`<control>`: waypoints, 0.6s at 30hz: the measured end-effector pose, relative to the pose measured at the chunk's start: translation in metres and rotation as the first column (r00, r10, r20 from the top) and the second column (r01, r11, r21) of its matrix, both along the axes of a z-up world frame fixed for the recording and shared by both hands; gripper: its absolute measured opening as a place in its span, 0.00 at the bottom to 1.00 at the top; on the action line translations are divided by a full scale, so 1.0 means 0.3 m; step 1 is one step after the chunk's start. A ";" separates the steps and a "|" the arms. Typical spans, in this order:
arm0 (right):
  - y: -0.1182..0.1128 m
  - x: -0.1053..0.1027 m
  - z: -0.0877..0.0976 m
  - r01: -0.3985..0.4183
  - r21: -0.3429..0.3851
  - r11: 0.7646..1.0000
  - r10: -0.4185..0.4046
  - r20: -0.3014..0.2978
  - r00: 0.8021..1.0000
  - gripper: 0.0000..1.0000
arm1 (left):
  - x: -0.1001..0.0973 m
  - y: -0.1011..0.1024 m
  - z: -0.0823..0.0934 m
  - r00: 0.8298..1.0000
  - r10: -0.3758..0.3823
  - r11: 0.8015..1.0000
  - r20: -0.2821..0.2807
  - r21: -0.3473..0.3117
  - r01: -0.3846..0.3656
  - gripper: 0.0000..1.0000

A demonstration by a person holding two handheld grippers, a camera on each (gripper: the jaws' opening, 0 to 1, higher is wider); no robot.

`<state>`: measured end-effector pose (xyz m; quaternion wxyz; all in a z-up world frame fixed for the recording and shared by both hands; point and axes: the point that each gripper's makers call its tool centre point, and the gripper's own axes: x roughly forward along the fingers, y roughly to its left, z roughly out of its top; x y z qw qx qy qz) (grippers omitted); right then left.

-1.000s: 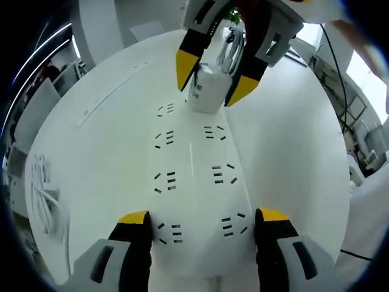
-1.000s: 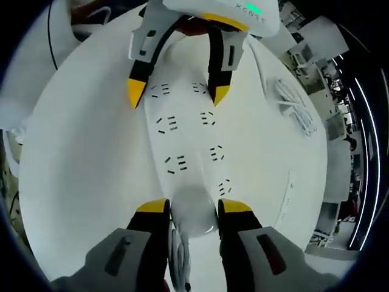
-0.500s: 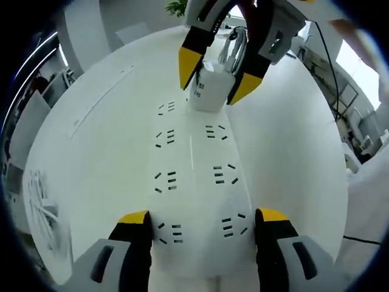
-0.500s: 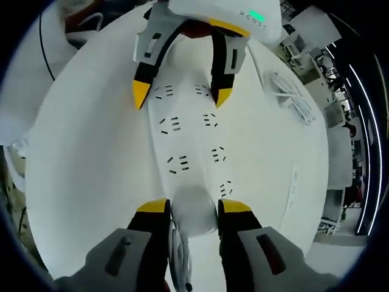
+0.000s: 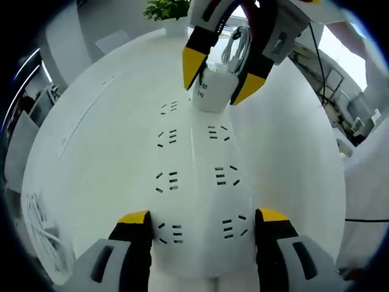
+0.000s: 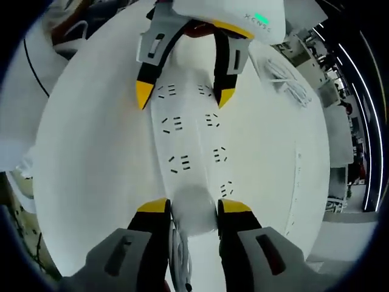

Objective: Straighten the power strip on the desk, plug the charger into it

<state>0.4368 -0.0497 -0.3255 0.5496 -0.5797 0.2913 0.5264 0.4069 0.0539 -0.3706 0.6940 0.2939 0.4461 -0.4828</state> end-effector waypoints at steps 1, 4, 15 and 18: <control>-0.002 -0.007 0.000 0.002 0.001 1.000 -0.002 0.001 1.000 0.29 | -0.007 -0.001 0.001 1.000 -0.005 1.000 0.000 0.001 0.005 0.69; -0.005 -0.010 -0.002 0.025 0.008 1.000 -0.025 -0.001 1.000 0.29 | 0.002 -0.004 -0.001 1.000 -0.020 1.000 -0.002 0.005 0.020 0.69; -0.017 -0.050 -0.003 0.087 0.032 0.996 -0.087 0.000 0.996 0.29 | 0.012 -0.009 -0.004 0.998 -0.060 0.998 -0.013 0.035 0.061 0.68; -0.018 -0.057 -0.003 0.101 0.037 0.994 -0.101 -0.003 0.995 0.29 | 0.016 -0.010 -0.006 0.997 -0.075 0.996 -0.015 0.040 0.075 0.68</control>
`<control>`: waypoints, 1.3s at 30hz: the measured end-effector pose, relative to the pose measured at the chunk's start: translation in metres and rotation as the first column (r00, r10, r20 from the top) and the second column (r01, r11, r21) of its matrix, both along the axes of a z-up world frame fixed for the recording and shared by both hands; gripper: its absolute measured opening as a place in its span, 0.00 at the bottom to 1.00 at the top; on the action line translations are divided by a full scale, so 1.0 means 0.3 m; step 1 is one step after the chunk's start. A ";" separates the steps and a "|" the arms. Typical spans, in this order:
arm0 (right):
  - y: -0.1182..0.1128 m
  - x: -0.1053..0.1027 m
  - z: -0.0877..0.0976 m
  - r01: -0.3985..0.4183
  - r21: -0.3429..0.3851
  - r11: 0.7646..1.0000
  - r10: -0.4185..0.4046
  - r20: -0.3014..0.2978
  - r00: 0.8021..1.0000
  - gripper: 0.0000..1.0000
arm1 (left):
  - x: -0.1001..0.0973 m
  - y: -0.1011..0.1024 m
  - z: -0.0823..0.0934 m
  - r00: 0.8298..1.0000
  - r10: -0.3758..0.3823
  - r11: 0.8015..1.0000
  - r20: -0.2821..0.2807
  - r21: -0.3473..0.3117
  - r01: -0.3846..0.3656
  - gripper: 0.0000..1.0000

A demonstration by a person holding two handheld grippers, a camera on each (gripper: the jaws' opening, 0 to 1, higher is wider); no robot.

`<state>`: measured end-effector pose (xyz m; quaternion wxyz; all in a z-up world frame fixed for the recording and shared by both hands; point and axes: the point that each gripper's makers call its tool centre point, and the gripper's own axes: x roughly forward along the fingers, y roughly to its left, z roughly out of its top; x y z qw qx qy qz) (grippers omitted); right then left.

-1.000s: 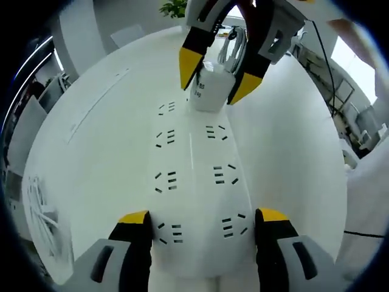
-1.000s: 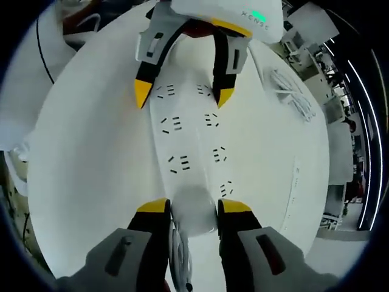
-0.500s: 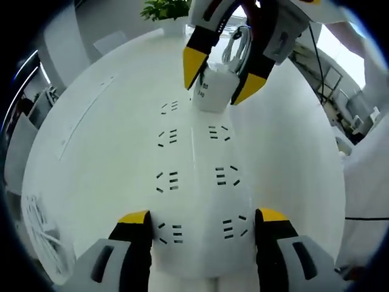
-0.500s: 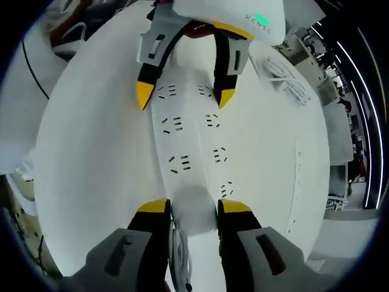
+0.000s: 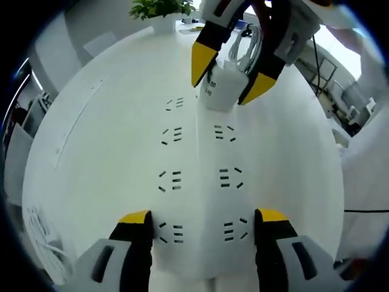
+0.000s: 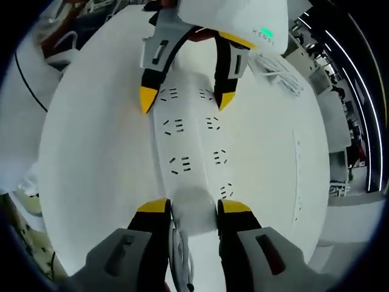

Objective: Straighten the power strip on the desk, plug the charger into it

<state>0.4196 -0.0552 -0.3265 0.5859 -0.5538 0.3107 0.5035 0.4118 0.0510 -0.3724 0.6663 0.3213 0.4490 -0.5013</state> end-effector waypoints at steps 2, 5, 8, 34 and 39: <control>-0.002 -0.007 -0.001 0.013 -0.001 1.000 -0.013 -0.003 1.000 0.29 | 0.003 0.002 -0.003 1.000 -0.011 1.000 0.000 0.003 0.011 0.68; -0.006 -0.017 -0.003 0.037 0.000 0.999 -0.037 -0.005 0.999 0.29 | -0.008 -0.002 -0.002 1.000 -0.026 1.000 -0.001 0.008 0.026 0.68; -0.009 -0.021 -0.004 0.057 0.006 0.998 -0.057 -0.006 0.998 0.29 | -0.012 -0.007 -0.002 0.999 -0.042 0.999 -0.002 0.015 0.042 0.68; -0.027 -0.106 -0.003 0.170 0.039 0.985 -0.170 -0.015 0.985 0.28 | -0.065 -0.031 0.005 0.986 -0.167 0.985 -0.006 0.042 0.167 0.68; -0.027 -0.119 -0.005 0.192 0.026 0.981 -0.192 -0.018 0.981 0.28 | -0.056 -0.036 0.003 0.983 -0.182 0.982 -0.008 0.043 0.182 0.68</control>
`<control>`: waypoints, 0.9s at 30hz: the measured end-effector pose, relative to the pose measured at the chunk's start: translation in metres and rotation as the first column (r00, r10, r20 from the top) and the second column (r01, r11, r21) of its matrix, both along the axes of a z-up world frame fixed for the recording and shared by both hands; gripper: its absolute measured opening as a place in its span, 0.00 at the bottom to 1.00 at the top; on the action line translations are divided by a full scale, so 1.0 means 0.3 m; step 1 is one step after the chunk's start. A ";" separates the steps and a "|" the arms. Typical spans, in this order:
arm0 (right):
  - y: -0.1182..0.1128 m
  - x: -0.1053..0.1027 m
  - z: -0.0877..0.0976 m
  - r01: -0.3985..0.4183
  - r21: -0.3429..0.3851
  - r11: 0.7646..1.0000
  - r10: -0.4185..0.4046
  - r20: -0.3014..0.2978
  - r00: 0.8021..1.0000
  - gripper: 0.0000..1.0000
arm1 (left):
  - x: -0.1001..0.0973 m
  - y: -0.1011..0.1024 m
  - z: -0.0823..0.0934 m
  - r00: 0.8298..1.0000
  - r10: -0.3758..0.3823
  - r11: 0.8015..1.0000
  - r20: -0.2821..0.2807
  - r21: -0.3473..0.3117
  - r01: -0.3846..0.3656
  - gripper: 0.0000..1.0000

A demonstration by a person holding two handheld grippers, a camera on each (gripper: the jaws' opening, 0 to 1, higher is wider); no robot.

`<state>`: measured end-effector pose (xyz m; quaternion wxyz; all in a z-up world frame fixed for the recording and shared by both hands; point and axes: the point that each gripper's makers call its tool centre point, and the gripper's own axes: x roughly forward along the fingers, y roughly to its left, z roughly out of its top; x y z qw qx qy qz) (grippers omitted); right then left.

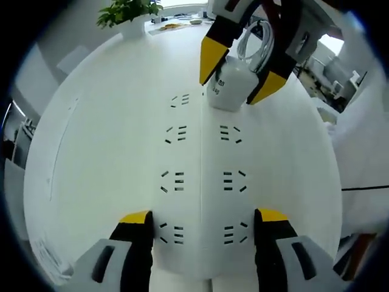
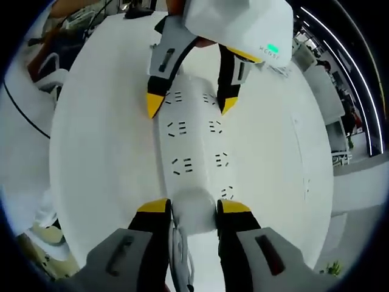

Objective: Straighten the power strip on the desk, plug the charger into it

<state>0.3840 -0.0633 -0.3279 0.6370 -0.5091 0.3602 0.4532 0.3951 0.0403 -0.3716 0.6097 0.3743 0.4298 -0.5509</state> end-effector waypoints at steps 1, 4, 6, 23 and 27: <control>0.000 -0.005 -0.001 -0.001 -0.009 1.000 0.001 0.001 1.000 0.28 | -0.001 -0.001 0.000 1.000 -0.005 1.000 0.000 -0.001 0.005 0.68; -0.004 -0.004 -0.002 -0.001 -0.022 1.000 0.002 0.003 1.000 0.27 | -0.008 -0.001 0.001 1.000 -0.011 1.000 0.001 -0.003 0.011 0.68; -0.004 -0.005 -0.001 -0.003 -0.016 1.000 0.003 -0.003 1.000 0.27 | -0.012 -0.001 0.001 1.000 -0.011 1.000 0.001 -0.003 0.011 0.68; -0.003 0.076 -0.007 -0.044 0.004 0.999 0.044 -0.005 0.999 0.28 | -0.028 -0.003 0.005 1.000 -0.027 1.000 0.001 0.005 0.027 0.68; -0.001 0.053 0.001 -0.052 0.046 0.998 0.052 -0.010 0.999 0.29 | -0.018 -0.001 0.004 1.000 -0.024 1.000 0.001 -0.001 0.024 0.68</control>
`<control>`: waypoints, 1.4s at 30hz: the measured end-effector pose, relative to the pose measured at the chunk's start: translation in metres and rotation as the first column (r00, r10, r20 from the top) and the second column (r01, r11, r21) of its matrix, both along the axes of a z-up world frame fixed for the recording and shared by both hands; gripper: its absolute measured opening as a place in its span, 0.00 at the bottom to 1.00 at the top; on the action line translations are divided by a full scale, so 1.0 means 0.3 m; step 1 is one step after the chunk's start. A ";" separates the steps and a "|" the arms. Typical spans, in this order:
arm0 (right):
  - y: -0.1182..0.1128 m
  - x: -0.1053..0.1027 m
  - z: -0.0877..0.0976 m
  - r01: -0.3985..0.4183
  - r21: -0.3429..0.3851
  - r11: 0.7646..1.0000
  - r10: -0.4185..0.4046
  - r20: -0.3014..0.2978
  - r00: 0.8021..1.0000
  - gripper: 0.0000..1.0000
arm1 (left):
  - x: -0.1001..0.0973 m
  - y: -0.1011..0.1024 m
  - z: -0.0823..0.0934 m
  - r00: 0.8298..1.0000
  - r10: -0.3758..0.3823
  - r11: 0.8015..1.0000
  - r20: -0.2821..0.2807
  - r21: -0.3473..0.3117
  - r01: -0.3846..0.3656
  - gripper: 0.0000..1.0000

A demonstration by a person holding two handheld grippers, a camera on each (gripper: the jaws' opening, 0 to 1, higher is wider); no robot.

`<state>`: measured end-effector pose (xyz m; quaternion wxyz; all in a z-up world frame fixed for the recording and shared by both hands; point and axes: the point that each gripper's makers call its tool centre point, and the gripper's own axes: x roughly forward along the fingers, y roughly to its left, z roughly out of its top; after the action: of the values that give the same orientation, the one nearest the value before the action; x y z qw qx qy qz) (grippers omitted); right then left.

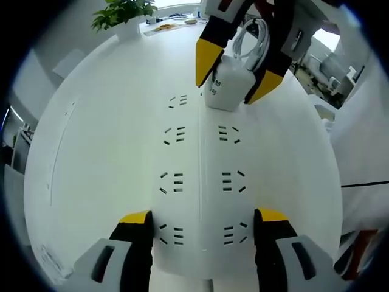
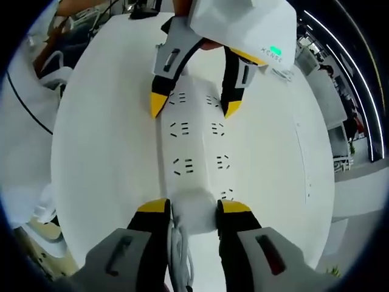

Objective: Straighten the power strip on the desk, plug the charger into it

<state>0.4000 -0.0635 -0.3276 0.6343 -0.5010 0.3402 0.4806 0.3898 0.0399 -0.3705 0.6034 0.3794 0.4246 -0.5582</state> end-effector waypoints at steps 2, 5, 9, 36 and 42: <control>0.002 -0.009 0.004 0.003 0.027 1.000 -0.002 -0.011 1.000 0.31 | 0.014 0.005 -0.004 1.000 0.002 1.000 0.001 -0.009 -0.002 0.68; -0.006 -0.024 0.012 0.052 0.050 0.997 -0.051 -0.019 0.999 0.40 | 0.022 0.004 -0.004 1.000 0.010 0.999 0.001 -0.041 -0.010 0.69; -0.018 -0.022 0.033 0.074 0.091 0.993 -0.074 0.003 0.997 0.50 | 0.037 0.003 -0.003 0.999 0.048 0.995 -0.003 -0.083 -0.048 0.70; -0.070 -0.062 0.094 0.312 0.466 0.828 -0.290 -0.119 0.950 0.77 | -0.039 0.032 0.149 0.974 0.207 0.947 0.090 -0.267 -0.177 0.96; -0.074 -0.089 0.138 0.320 0.548 0.773 -0.308 -0.116 0.944 0.82 | -0.062 -0.022 0.215 0.945 0.322 0.874 0.062 -0.402 -0.272 0.96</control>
<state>0.3732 -0.0856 -0.2862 0.8207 -0.2243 0.2694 0.4512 0.3712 0.0335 -0.3059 0.7708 0.2173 0.3199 -0.5063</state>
